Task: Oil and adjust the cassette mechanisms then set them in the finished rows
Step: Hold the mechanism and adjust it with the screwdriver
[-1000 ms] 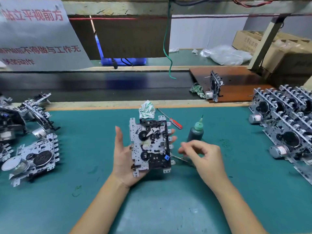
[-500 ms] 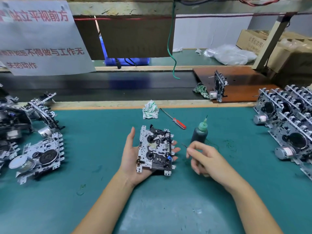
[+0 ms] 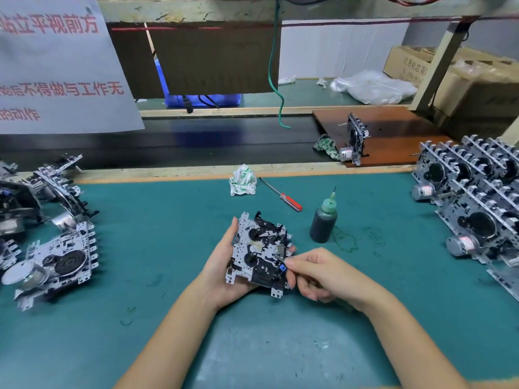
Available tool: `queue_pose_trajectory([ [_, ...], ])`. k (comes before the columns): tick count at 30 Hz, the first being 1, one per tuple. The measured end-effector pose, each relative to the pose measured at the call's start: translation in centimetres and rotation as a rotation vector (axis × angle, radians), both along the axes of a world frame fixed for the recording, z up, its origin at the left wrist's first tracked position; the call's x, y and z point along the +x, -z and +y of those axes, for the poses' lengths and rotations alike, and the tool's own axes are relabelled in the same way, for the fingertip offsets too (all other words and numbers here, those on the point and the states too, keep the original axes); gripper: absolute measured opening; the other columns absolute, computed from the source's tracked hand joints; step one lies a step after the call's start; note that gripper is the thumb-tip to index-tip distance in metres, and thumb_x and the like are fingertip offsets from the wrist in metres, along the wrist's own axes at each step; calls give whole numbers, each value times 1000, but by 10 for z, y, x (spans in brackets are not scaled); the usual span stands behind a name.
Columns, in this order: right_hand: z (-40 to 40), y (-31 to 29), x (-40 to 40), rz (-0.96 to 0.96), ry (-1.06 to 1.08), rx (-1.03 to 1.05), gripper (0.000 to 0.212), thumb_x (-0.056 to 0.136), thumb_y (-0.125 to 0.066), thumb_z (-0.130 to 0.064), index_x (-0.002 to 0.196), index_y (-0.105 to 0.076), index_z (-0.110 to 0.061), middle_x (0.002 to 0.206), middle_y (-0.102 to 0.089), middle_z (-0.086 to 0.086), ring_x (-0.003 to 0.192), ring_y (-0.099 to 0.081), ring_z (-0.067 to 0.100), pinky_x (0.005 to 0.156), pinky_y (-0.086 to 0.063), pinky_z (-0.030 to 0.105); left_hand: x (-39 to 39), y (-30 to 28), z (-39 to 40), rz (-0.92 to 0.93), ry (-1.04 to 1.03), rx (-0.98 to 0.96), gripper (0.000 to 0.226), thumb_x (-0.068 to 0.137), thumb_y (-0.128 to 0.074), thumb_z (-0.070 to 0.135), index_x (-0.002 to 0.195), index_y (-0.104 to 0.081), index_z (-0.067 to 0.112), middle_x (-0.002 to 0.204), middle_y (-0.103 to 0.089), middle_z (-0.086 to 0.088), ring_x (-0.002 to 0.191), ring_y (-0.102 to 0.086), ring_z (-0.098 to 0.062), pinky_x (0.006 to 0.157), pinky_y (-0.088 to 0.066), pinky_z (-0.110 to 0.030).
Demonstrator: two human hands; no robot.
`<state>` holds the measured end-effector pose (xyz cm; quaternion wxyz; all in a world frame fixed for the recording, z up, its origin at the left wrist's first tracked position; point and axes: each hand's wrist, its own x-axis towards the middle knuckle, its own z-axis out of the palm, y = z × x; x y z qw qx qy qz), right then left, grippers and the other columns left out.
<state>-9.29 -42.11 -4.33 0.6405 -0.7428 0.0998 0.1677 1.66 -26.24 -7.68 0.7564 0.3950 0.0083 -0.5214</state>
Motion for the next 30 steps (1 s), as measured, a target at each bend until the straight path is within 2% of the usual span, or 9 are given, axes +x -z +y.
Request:
queue_pose_trajectory([
  [5,1,0,2,-1,8,-49,42,100,-43,-27,64,-57,-12,38,-43,-3,30,-29,6,35,-23,15,0,-1,-1,-7,-6,12,75,90,-31,65,115,-68,4,128,-58,-24,112,-61,-34,95,-45,-44],
  [10,1,-1,1,10,-11,-44,44,101,-40,-28,60,-50,-14,45,-49,-1,34,-38,8,34,-29,17,0,-2,-1,-11,-13,23,71,88,-36,63,113,-70,6,127,-60,-22,111,-62,-32,93,-47,-43],
  [13,2,-1,2,35,-2,-58,47,100,-40,-30,57,-48,-15,43,-48,0,33,-34,8,34,-23,16,0,-3,-1,-15,-17,26,69,85,-39,62,111,-71,6,125,-61,-21,110,-63,-32,90,-49,-42],
  [19,2,-3,4,74,3,-100,55,101,-38,-32,50,-46,-13,29,-31,-1,27,-19,9,36,-19,13,-1,-2,-4,-8,-23,40,71,88,-34,64,104,-74,7,119,-65,-21,105,-66,-32,82,-56,-40],
  [26,-2,-6,9,157,-84,-73,60,101,-36,-41,45,-35,-18,32,-23,-2,28,-15,8,35,-15,12,0,-1,-6,4,-43,40,68,88,-37,62,97,-76,6,113,-67,-21,100,-68,-32,72,-59,-39],
  [30,-5,-7,12,176,-137,-99,61,100,-35,-45,45,-33,-19,32,-22,-2,30,-14,9,36,-14,13,-2,-3,-5,-12,-35,57,69,86,-38,62,99,-75,6,115,-66,-21,102,-67,-31,74,-58,-39],
])
